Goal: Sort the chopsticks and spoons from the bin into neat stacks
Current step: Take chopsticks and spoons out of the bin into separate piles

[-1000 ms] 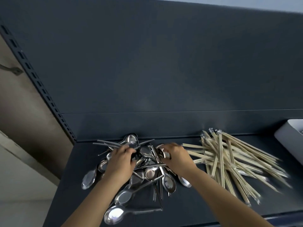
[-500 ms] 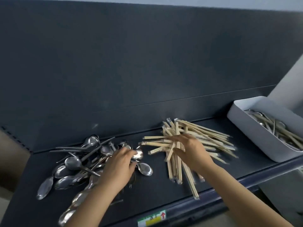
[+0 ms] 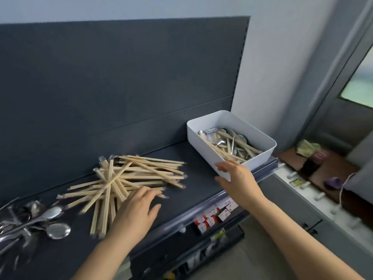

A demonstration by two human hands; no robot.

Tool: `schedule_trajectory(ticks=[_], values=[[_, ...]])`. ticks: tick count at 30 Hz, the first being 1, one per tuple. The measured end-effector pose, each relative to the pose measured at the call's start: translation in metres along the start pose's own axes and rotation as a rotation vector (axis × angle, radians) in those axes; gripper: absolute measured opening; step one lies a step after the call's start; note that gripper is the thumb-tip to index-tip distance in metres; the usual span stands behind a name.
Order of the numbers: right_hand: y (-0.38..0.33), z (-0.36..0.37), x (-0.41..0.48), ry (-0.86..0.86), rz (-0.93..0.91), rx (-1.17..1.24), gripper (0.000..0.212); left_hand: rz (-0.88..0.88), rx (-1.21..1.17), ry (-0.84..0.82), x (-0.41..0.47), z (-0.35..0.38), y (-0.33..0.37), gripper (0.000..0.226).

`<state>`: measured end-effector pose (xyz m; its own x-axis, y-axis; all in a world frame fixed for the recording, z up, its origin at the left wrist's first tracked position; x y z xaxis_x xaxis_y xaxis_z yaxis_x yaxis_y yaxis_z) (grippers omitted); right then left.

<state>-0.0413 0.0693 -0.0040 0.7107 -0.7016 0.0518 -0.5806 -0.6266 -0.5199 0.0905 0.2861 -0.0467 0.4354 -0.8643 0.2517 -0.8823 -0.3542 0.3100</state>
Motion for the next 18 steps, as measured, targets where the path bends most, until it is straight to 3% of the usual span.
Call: schedule_trajectory(ticks=[9, 18], values=[[0.083, -0.039, 0.032, 0.018, 0.104, 0.02, 0.043, 0.069, -0.042, -0.003, 0.092, 0.04, 0.06, 0.033], [0.105, -0.03, 0.145, -0.072, 0.062, -0.091, 0.044, 0.04, -0.099, 0.053, 0.212, 0.072, 0.053, 0.036]])
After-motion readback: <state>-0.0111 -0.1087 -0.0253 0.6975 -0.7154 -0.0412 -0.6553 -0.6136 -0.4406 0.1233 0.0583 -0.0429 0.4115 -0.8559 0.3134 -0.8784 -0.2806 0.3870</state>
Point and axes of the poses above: each hand's wrist, its own x-axis towards the middle knuckle, its own z-axis out of the palm, y = z × x, the point moved 5 cm from there along x, towards the middle knuckle, and after that the axes turned 12 degrees about z, right-handed, at the moved point
